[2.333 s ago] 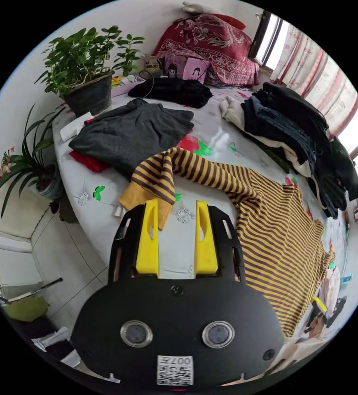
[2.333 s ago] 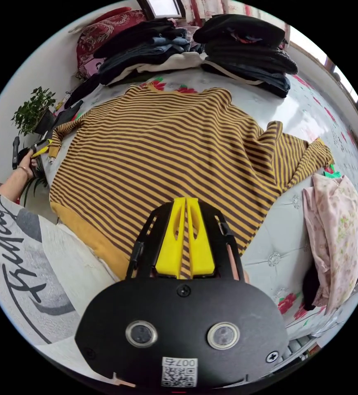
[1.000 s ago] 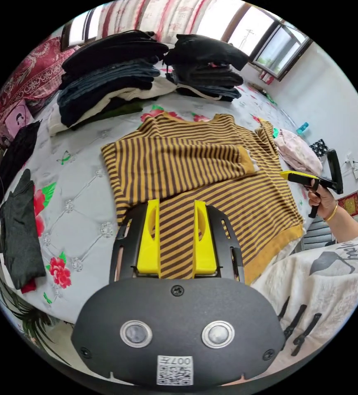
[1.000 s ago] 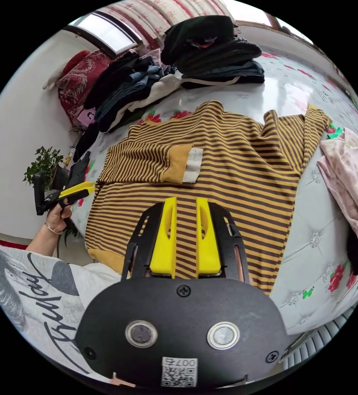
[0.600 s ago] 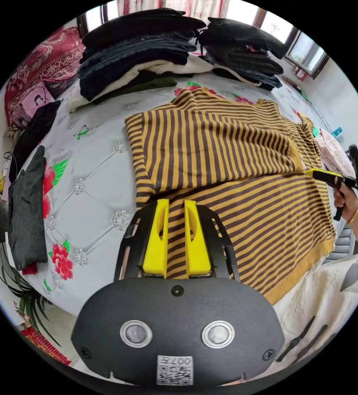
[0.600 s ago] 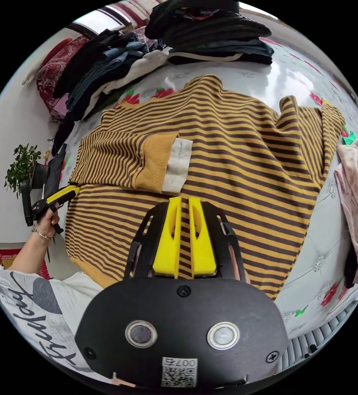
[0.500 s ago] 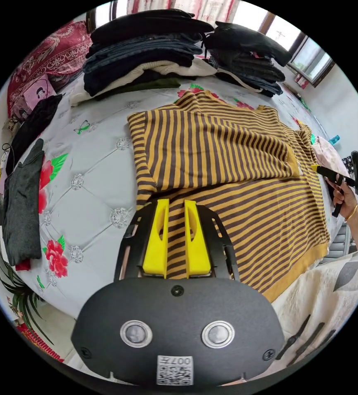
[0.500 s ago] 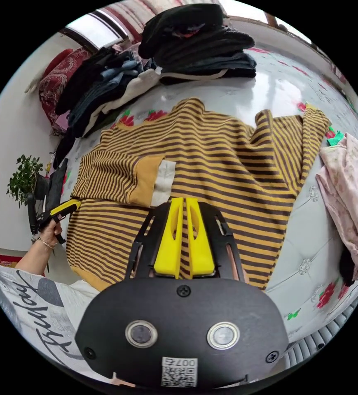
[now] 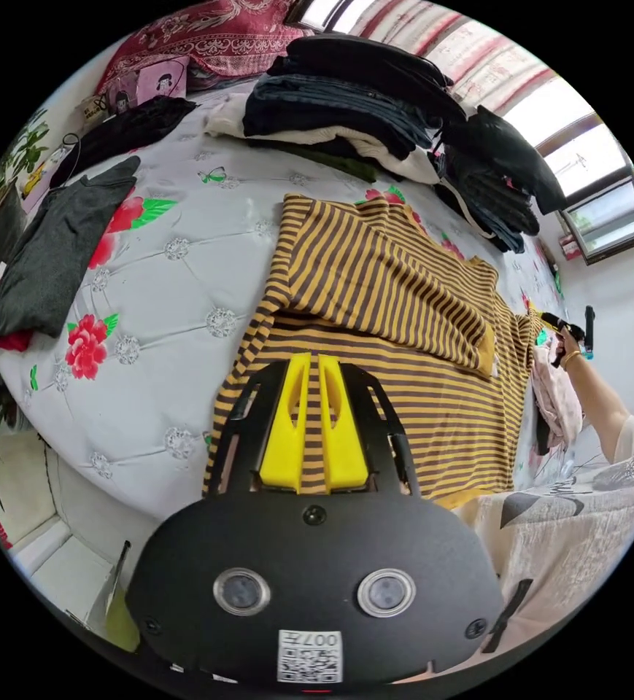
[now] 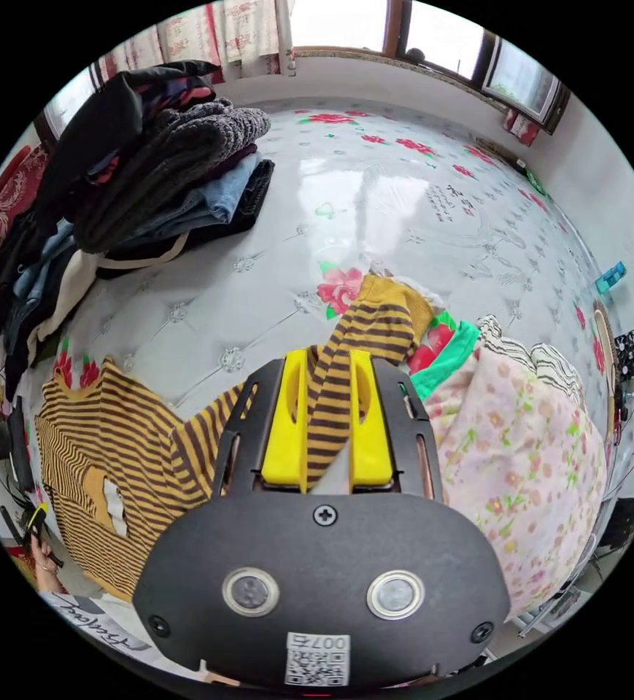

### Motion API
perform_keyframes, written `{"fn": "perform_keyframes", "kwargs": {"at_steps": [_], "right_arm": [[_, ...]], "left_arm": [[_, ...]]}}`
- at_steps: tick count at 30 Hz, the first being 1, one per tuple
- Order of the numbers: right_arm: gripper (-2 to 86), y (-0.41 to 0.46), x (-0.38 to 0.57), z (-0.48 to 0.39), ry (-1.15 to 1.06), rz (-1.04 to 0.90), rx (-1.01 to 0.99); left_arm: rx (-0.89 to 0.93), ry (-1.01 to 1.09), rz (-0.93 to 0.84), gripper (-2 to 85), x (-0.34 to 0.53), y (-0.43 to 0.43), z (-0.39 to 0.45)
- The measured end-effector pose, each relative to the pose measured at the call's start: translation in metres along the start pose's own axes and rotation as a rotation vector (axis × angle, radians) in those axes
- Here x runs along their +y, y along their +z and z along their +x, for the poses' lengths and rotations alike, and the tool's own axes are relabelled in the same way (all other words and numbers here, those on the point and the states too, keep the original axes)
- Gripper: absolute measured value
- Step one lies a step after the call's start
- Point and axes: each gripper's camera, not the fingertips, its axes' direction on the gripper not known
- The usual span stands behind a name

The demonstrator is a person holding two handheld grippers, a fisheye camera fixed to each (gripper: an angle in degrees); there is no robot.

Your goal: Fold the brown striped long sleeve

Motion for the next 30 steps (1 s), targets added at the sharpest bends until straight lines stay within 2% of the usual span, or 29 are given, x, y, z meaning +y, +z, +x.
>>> {"fn": "perform_keyframes", "kwargs": {"at_steps": [3, 5, 6, 8, 10, 11, 13, 15, 17, 19, 20, 22, 23, 25, 29, 30], "right_arm": [[3.7, 0.039, -0.011, -0.002, -0.007, -0.094, 0.067], [2.2, 0.033, -0.003, 0.004, 0.02, 0.003, 0.06], [1.4, 0.036, 0.0, 0.014, 0.071, -0.037, 0.064], [0.8, 0.025, 0.007, 0.033, 0.13, 0.0, -0.06], [0.3, 0.0, 0.025, 0.085, 0.336, 0.131, -0.414], [0.2, -0.007, 0.033, 0.1, 0.407, 0.183, -0.513], [0.0, -0.025, 0.069, 0.145, 0.667, 0.366, -0.853], [0.0, -0.045, 0.087, 0.153, 0.726, 0.47, -0.97], [0.0, -0.082, 0.089, 0.136, 0.601, 0.529, -1.001], [0.0, -0.15, 0.088, 0.081, 0.294, 0.604, -0.992], [0.0, -0.168, 0.09, 0.062, 0.21, 0.62, -0.983], [0.1, -0.233, 0.11, -0.033, -0.149, 0.653, -0.907], [0.2, -0.246, 0.118, -0.06, -0.242, 0.651, -0.881], [0.5, -0.274, 0.162, -0.178, -0.573, 0.598, -0.768], [1.9, -0.238, 0.247, -0.345, -0.893, 0.405, -0.62], [2.6, -0.205, 0.275, -0.392, -0.957, 0.291, -0.564]], "left_arm": [[0.025, -0.056, -0.025, -0.8, 0.007, 0.006, 0.001], [0.038, -0.091, -0.045, -0.9, 0.013, 0.011, 0.003], [0.043, -0.1, -0.05, -0.9, 0.015, 0.013, 0.005], [0.045, -0.115, -0.054, -1.0, 0.017, 0.015, 0.005], [0.059, -0.135, -0.056, -1.0, 0.018, 0.015, 0.003], [0.074, -0.145, -0.048, -1.0, 0.019, 0.014, 0.001], [0.087, -0.153, -0.039, -1.0, 0.02, 0.012, -0.002], [0.096, -0.154, -0.04, -1.0, 0.021, 0.011, -0.005], [0.112, -0.147, -0.029, -1.0, 0.023, 0.005, -0.009], [0.126, -0.136, -0.009, -1.0, 0.025, -0.004, -0.013], [0.135, -0.131, 0.006, -1.0, 0.027, -0.01, -0.018], [0.152, -0.128, 0.03, -1.0, 0.031, -0.018, -0.026], [0.164, -0.131, 0.044, -1.0, 0.035, -0.023, -0.032], [0.178, -0.133, 0.066, -1.0, 0.041, -0.03, -0.041], [0.201, -0.125, 0.104, -0.9, 0.056, -0.04, -0.059], [0.208, -0.121, 0.115, -0.8, 0.059, -0.043, -0.063]]}}
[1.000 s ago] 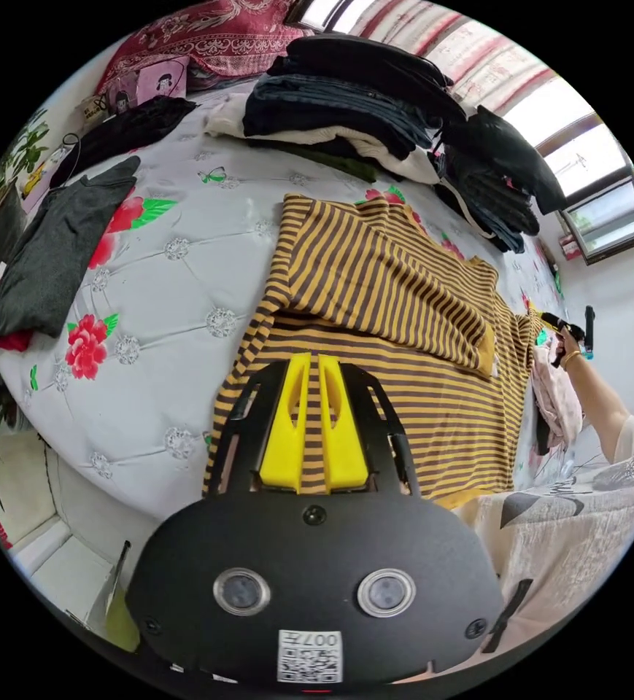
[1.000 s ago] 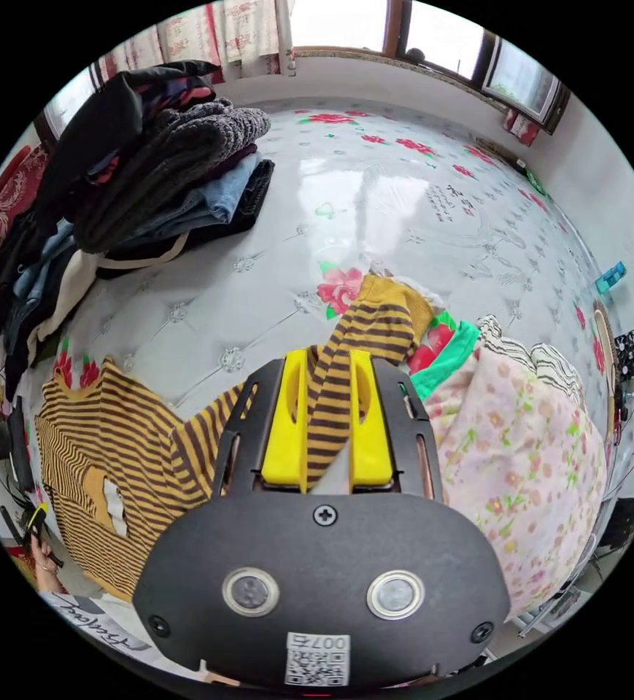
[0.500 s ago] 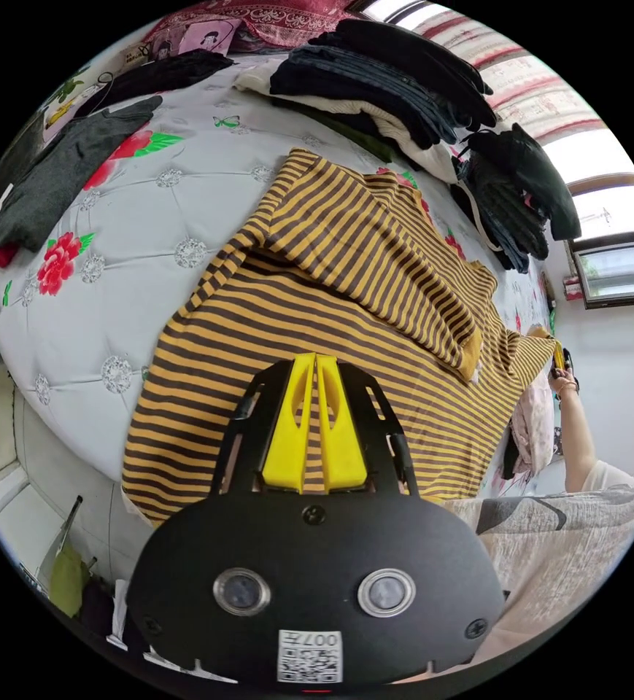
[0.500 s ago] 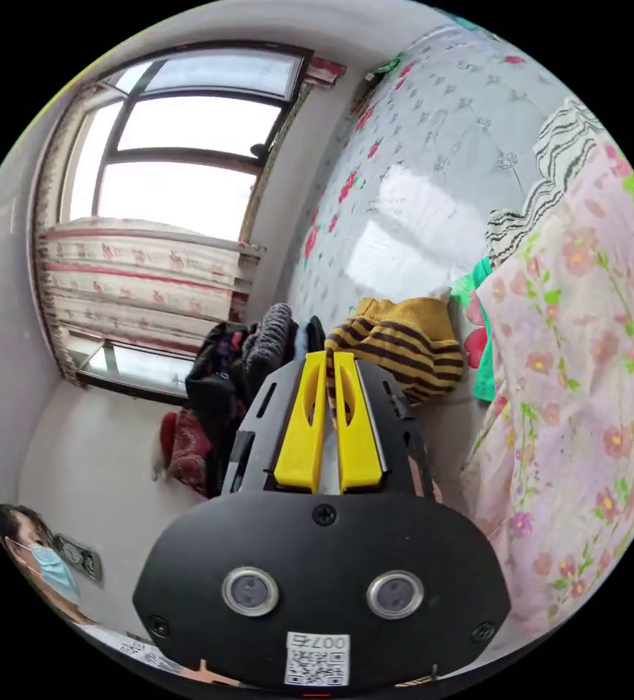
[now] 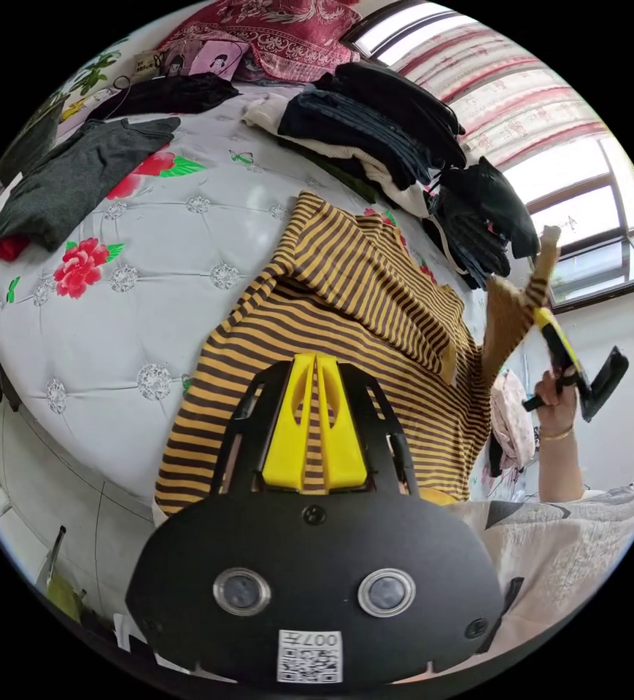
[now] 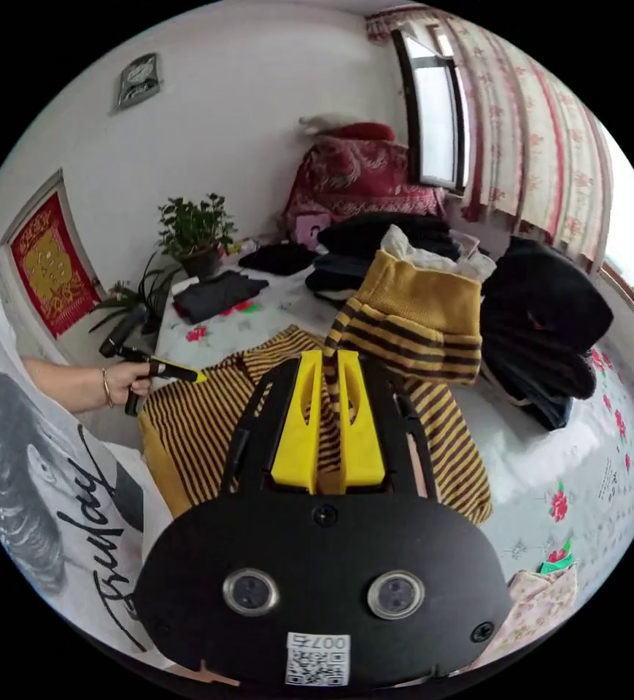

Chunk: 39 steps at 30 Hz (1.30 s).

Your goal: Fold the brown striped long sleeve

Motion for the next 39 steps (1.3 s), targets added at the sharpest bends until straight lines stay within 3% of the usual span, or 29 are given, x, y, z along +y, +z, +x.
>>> {"fn": "perform_keyframes", "kwargs": {"at_steps": [4, 11, 16, 22, 24, 29, 31, 34, 35, 39], "right_arm": [[4.5, 0.114, 0.021, -0.063, 0.032, -0.377, -0.107], [5.6, 0.102, 0.052, -0.055, 0.147, -0.453, -0.033], [6.7, 0.043, 0.114, 0.004, 0.569, -0.407, 0.042], [8.0, -0.015, 0.231, 0.002, 0.95, -0.423, 0.102], [8.3, -0.021, 0.25, -0.012, 0.974, -0.463, 0.122], [8.9, -0.009, 0.256, -0.041, 0.93, -0.478, 0.078], [8.6, 0.0, 0.243, -0.045, 0.853, -0.529, 0.151], [6.9, 0.01, 0.233, -0.047, 0.707, -0.622, 0.198], [6.5, 0.01, 0.233, -0.047, 0.683, -0.629, 0.2], [2.2, -0.003, 0.237, -0.024, 0.703, -0.61, 0.073]], "left_arm": [[0.023, 0.023, 0.015, 0.0, 0.003, -0.007, -0.009], [0.011, 0.204, -0.036, 4.4, -0.022, 0.01, 0.015], [-0.002, 0.25, -0.068, 7.4, -0.014, 0.002, 0.018], [-0.219, 0.204, -0.143, 9.4, 0.047, -0.046, -0.029], [-0.289, 0.201, -0.187, 10.8, 0.07, -0.058, -0.037], [-0.233, 0.166, -0.289, 13.6, 0.092, -0.039, -0.024], [-0.348, 0.176, -0.268, 13.3, 0.094, -0.033, -0.011], [-0.409, 0.234, -0.318, 8.4, 0.087, -0.03, 0.009], [-0.395, 0.284, -0.343, 4.1, 0.084, -0.03, 0.015], [-0.272, 0.307, -0.41, 1.8, 0.066, -0.038, 0.012]]}}
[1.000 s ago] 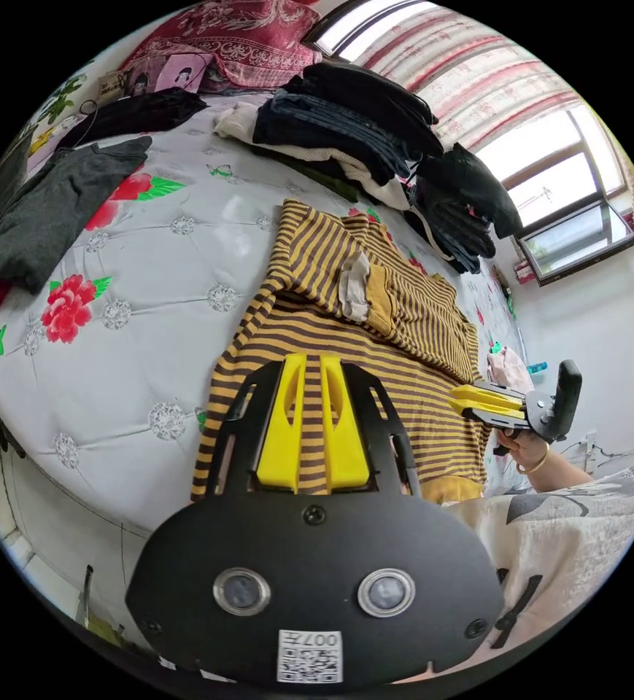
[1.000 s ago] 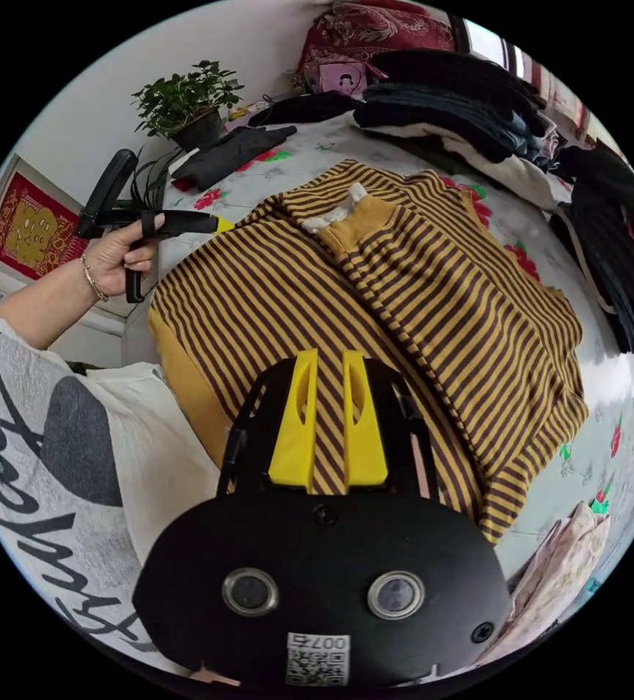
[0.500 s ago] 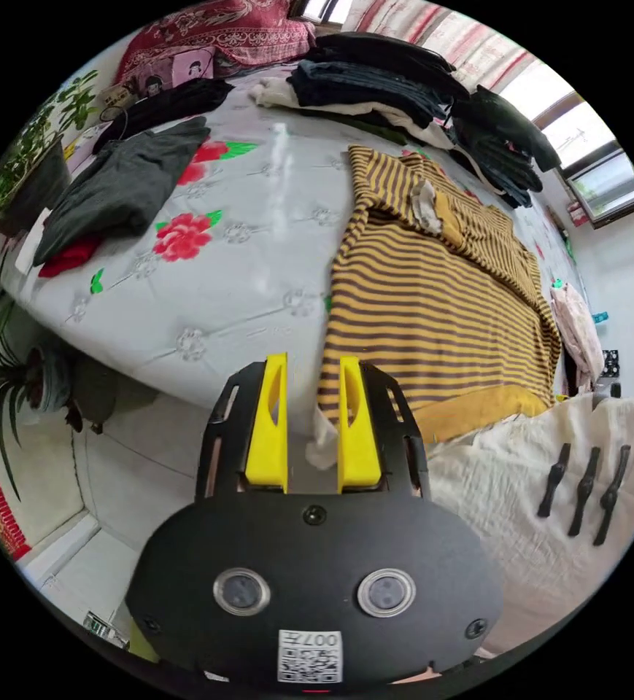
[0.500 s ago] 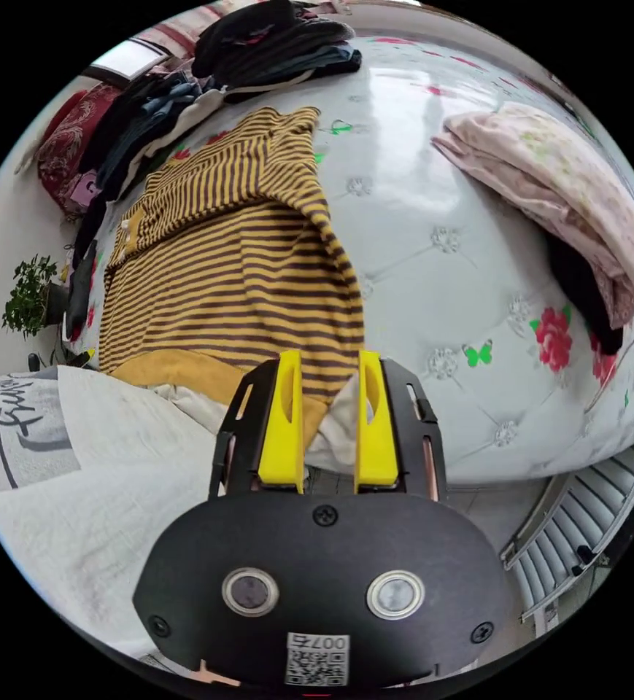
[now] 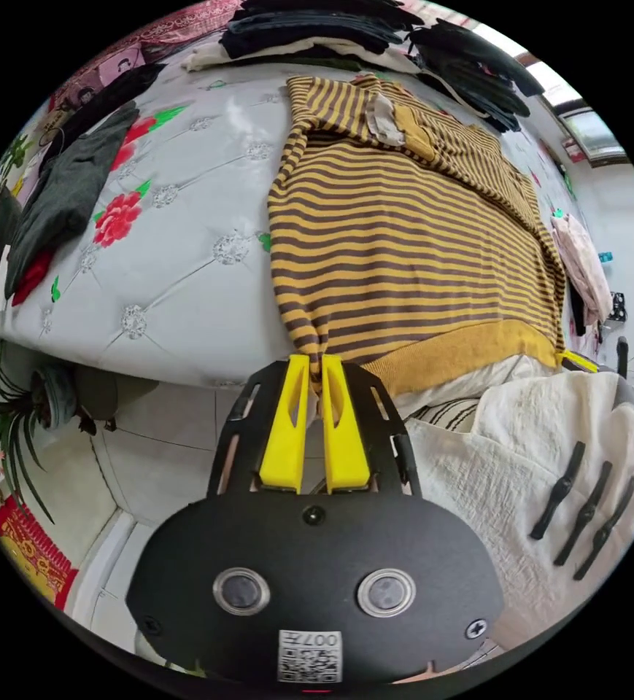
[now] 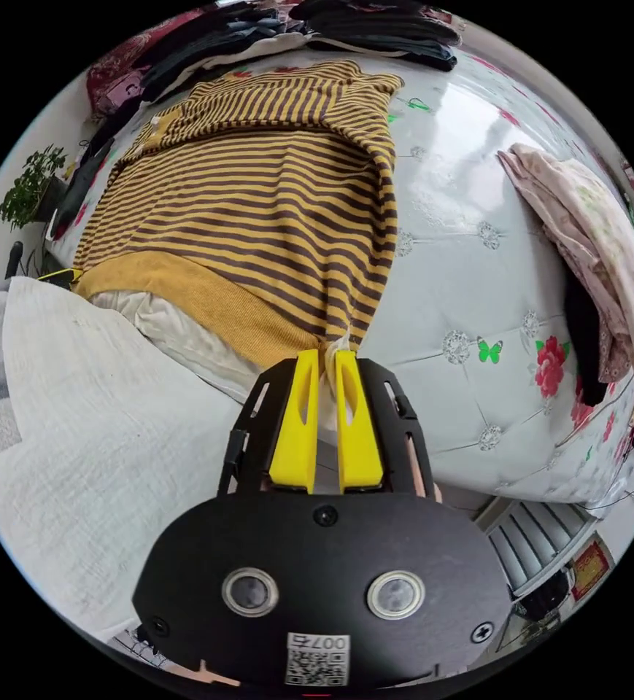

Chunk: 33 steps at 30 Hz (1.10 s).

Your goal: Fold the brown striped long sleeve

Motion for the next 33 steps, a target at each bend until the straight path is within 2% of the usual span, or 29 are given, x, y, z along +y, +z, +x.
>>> {"fn": "perform_keyframes", "kwargs": {"at_steps": [2, 4, 5, 7, 9, 12, 16, 21, 24, 27, 30, 33], "right_arm": [[1.2, -0.018, -0.001, 0.024, 0.04, 0.044, -0.145], [0.5, -0.054, -0.004, 0.064, 0.11, 0.169, -0.365], [0.4, -0.063, -0.006, 0.074, 0.125, 0.202, -0.412], [0.1, -0.098, -0.026, 0.107, 0.156, 0.288, -0.564], [0.0, -0.12, -0.054, 0.12, 0.152, 0.317, -0.623], [-0.1, -0.138, -0.126, 0.118, 0.111, 0.255, -0.671], [-0.1, -0.13, -0.197, 0.075, -0.009, 0.128, -0.501], [-0.1, -0.115, -0.166, 0.098, 0.037, 0.151, -0.474], [-0.1, -0.113, -0.118, 0.124, 0.093, 0.208, -0.513], [0.2, -0.117, -0.071, 0.136, 0.105, 0.247, -0.554], [0.6, -0.104, -0.038, 0.126, 0.073, 0.145, -0.476], [1.9, -0.076, -0.011, 0.113, 0.109, 0.044, -0.353]], "left_arm": [[0.172, -0.005, 0.073, 1.0, -0.006, -0.033, -0.024], [0.373, 0.001, 0.133, 0.6, -0.016, -0.061, -0.047], [0.517, 0.025, 0.166, 0.3, -0.027, -0.077, -0.062], [0.664, 0.083, 0.147, 0.1, -0.055, -0.094, -0.076], [0.65, 0.157, 0.041, -0.2, -0.106, -0.103, -0.074], [0.709, 0.145, 0.05, -0.5, -0.159, -0.105, -0.078], [0.669, 0.179, -0.049, -0.8, -0.208, -0.082, -0.067], [0.869, 0.079, 0.073, -0.8, -0.147, -0.075, -0.117], [0.888, 0.024, 0.141, -0.7, -0.101, -0.084, -0.147], [0.807, -0.01, 0.136, -0.2, -0.039, -0.088, -0.162], [0.714, -0.029, 0.046, 1.0, -0.012, -0.068, -0.153], [0.602, -0.069, 0.006, 6.3, 0.017, -0.043, -0.135]]}}
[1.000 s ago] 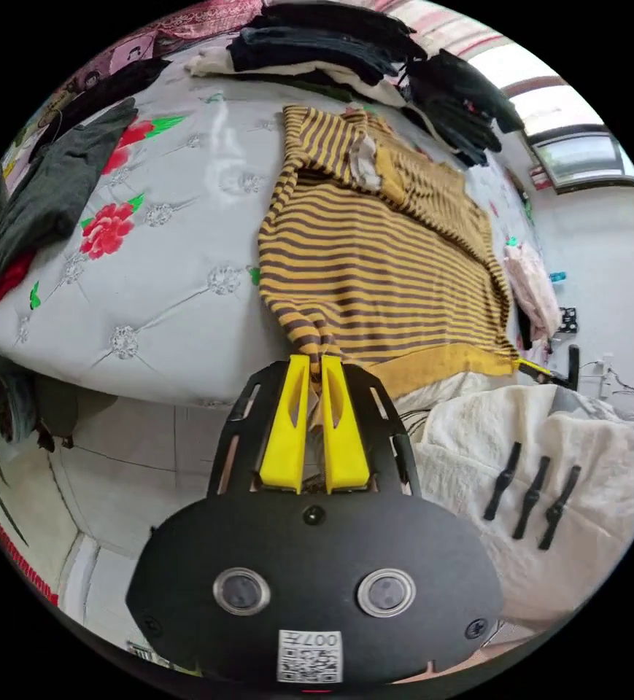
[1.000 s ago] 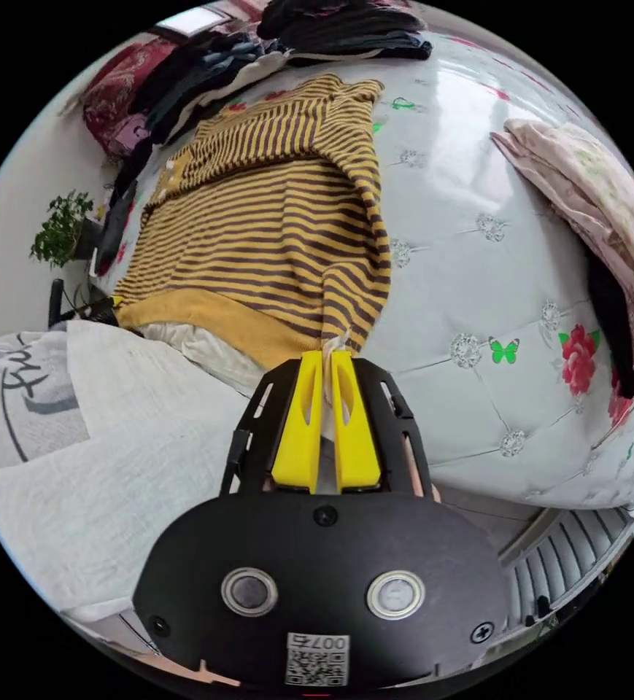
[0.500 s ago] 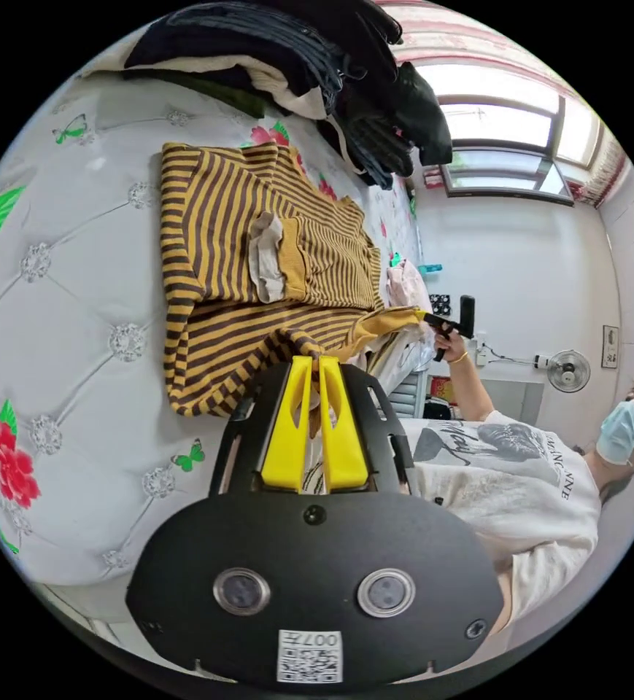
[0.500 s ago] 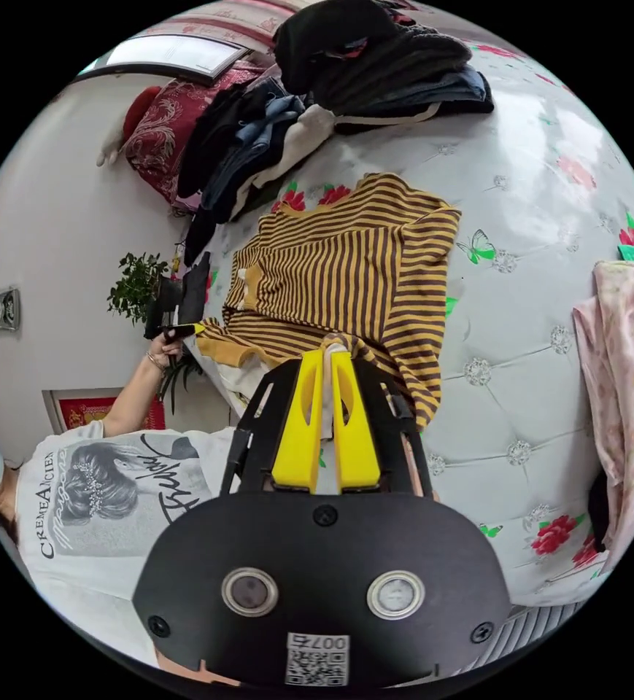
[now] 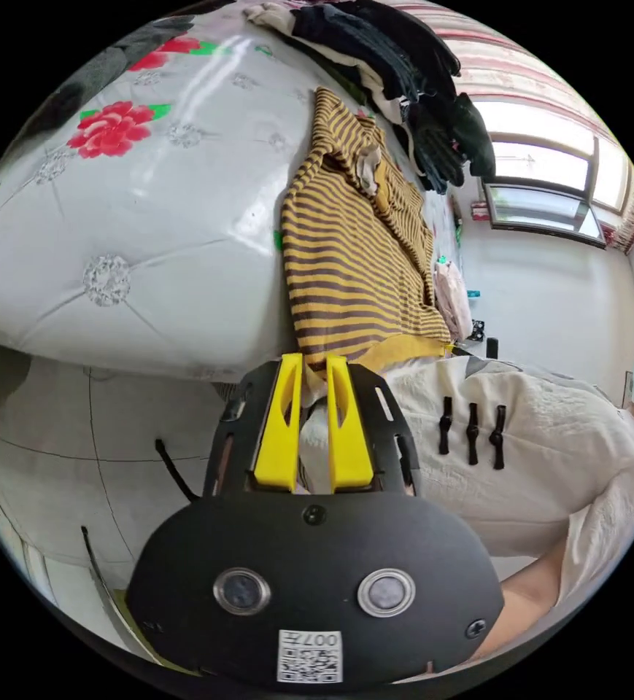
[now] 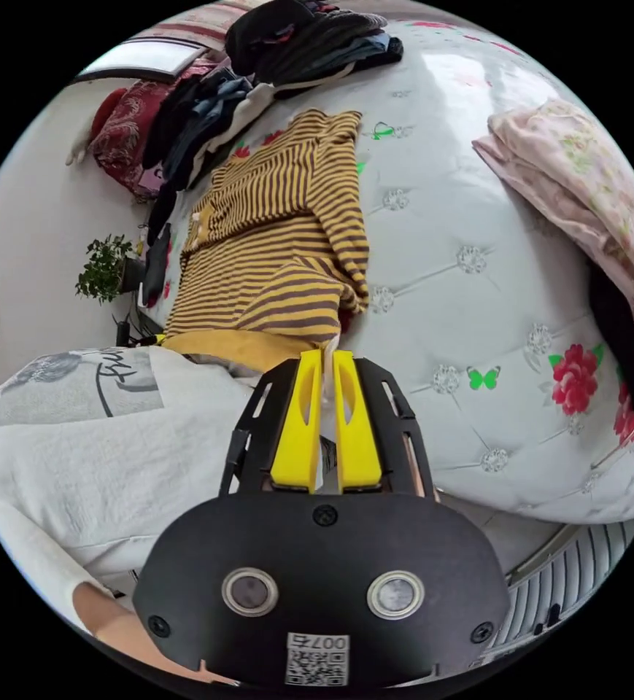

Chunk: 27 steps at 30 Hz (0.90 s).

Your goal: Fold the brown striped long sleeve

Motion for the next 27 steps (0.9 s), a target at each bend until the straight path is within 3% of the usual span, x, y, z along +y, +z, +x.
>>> {"fn": "perform_keyframes", "kwargs": {"at_steps": [6, 10, 13, 15, 16, 18, 22, 27], "right_arm": [[6.2, 0.02, 0.034, 0.009, 0.052, 0.11, 0.08], [5.3, 0.056, 0.035, 0.005, 0.019, 0.001, 0.072], [2.1, 0.059, 0.034, -0.009, -0.036, -0.004, 0.169], [1.1, 0.051, 0.026, -0.009, -0.061, -0.029, 0.074], [0.7, 0.031, 0.023, -0.01, -0.089, 0.041, -0.01], [0.3, -0.011, 0.022, -0.004, -0.095, 0.183, -0.128], [-0.1, -0.093, 0.042, 0.021, -0.094, 0.433, -0.306], [-0.2, -0.099, 0.082, 0.06, 0.015, 0.438, -0.445]], "left_arm": [[-0.125, 0.015, 0.056, 10.8, 0.017, 0.018, 0.012], [-0.246, 0.084, -0.004, 10.7, 0.014, 0.024, 0.034], [-0.351, 0.19, -0.106, 4.6, 0.005, 0.033, 0.056], [-0.214, 0.233, -0.16, 1.1, -0.009, 0.033, 0.061], [-0.039, 0.256, -0.165, 0.4, -0.022, 0.023, 0.062], [0.148, 0.297, 0.061, -0.2, -0.039, -0.036, 0.067], [0.247, 0.368, 0.223, -0.4, -0.039, -0.106, 0.067], [0.385, 0.361, 0.197, -0.5, -0.009, -0.125, 0.029]]}}
